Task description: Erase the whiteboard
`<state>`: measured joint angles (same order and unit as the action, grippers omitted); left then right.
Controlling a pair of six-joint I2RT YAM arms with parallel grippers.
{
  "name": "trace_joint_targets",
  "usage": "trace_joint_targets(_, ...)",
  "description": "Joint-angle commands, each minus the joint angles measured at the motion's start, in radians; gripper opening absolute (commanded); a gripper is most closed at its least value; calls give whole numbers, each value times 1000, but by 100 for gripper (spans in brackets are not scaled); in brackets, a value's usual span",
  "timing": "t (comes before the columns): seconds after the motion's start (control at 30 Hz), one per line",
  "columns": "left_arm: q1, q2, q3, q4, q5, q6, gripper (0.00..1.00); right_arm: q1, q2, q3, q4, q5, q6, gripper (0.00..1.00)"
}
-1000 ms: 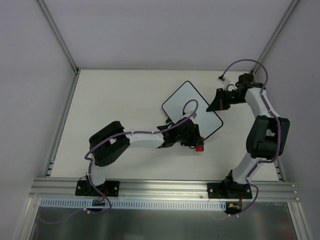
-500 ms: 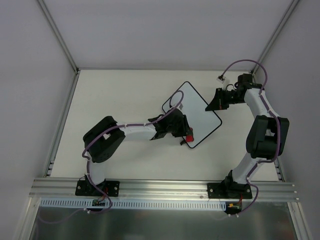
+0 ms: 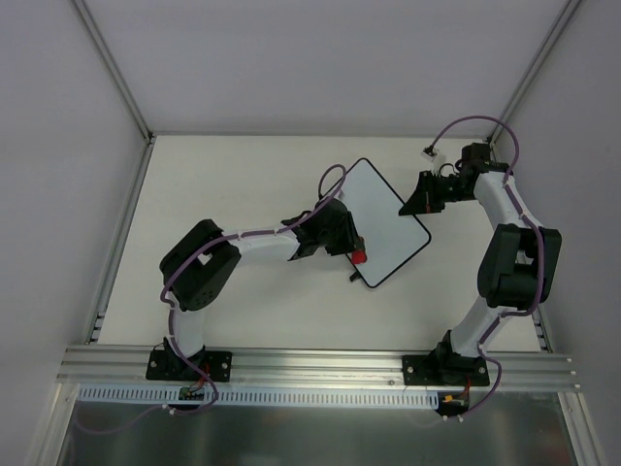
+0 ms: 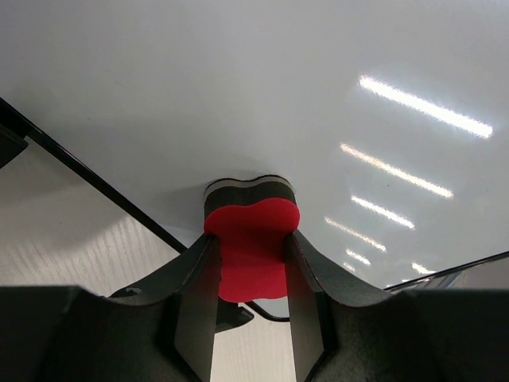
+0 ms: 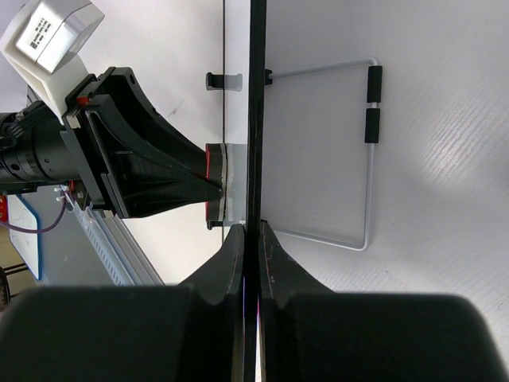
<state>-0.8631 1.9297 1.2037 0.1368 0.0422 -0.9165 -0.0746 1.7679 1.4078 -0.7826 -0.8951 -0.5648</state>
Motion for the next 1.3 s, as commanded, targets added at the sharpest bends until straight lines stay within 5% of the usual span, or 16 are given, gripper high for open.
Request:
trace_joint_targets(0.0, 28, 78, -4, 12, -87, -8, 0, 32, 2, -40, -35, 67, -70, 0)
trace_joint_targets(0.33, 206, 92, 109, -42, -61, 76, 0, 33, -10, -53, -29, 88, -78, 0)
trace_joint_targets(0.8, 273, 105, 206, -78, -1, 133, 0, 32, -24, -67, -26, 104, -86, 1)
trace_joint_targets(0.9, 271, 26, 168, -78, -13, 171, 0, 29, -31, -64, -26, 107, -83, 20)
trace_joint_targets(1.27, 271, -210, 22, -94, -50, 290, 0, -20, -82, -56, -9, 119, -47, 49)
